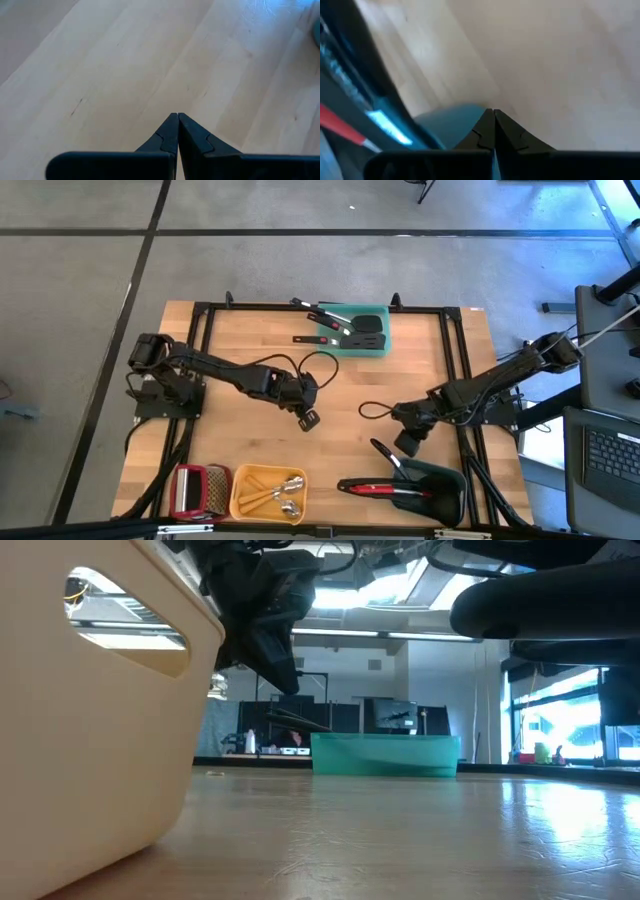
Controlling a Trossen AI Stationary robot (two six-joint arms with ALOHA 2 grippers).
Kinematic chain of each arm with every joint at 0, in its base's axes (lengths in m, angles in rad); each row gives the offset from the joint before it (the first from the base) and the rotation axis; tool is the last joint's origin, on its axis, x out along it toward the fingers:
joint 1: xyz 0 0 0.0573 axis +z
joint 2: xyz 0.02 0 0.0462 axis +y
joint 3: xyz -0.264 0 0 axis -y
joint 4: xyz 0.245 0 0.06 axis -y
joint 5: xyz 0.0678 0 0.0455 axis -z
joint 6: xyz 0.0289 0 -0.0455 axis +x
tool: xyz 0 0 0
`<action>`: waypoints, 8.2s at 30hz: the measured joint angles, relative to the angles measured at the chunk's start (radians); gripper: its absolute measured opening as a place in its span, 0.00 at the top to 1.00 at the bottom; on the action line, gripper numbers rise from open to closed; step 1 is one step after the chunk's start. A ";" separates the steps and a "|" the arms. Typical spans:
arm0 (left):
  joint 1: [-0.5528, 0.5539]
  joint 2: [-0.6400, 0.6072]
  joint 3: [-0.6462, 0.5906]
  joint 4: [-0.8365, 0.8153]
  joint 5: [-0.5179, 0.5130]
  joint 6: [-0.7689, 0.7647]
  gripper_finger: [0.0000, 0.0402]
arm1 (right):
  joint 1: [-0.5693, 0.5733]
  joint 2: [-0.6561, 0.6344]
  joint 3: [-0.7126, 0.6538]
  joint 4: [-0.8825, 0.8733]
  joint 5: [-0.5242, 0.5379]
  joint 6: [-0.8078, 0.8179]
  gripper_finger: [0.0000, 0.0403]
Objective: Pick & Place Kitchen Items
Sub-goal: Adjust the yellow and blue bin, then return to Home Position
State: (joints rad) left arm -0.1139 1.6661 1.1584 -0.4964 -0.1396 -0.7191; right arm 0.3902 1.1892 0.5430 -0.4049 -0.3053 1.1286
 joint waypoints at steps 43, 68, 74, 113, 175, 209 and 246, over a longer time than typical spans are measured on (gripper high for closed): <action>-0.008 0.000 -0.002 0.000 -0.015 0.016 1.00 | 0.091 0.106 0.034 0.096 -0.068 -0.071 1.00; 0.202 -0.005 -0.003 0.400 0.054 0.089 1.00 | -0.260 -0.066 0.367 -0.532 0.228 -0.749 1.00; 0.213 -0.005 -0.003 0.425 0.054 0.085 1.00 | -0.367 -0.355 0.367 -0.527 0.326 -0.730 1.00; 0.320 -0.006 -0.002 0.547 0.227 -0.001 1.00 | -0.388 -1.189 -0.382 0.328 0.462 -0.674 1.00; 0.122 -0.851 -0.635 0.709 0.068 0.403 1.00 | -0.389 -1.181 -0.533 0.449 0.512 -0.571 1.00; 0.102 -1.624 -1.149 0.552 -0.051 0.509 1.00 | -0.389 -1.181 -0.533 0.449 0.512 -0.571 1.00; 0.102 -1.613 -1.149 0.537 -0.023 0.497 1.00 | -0.389 -1.181 -0.533 0.449 0.512 -0.571 1.00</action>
State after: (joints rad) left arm -0.0116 0.0528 0.0090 0.0410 -0.1627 -0.2226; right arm 0.0015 0.0078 0.0101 0.0442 0.2070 0.5575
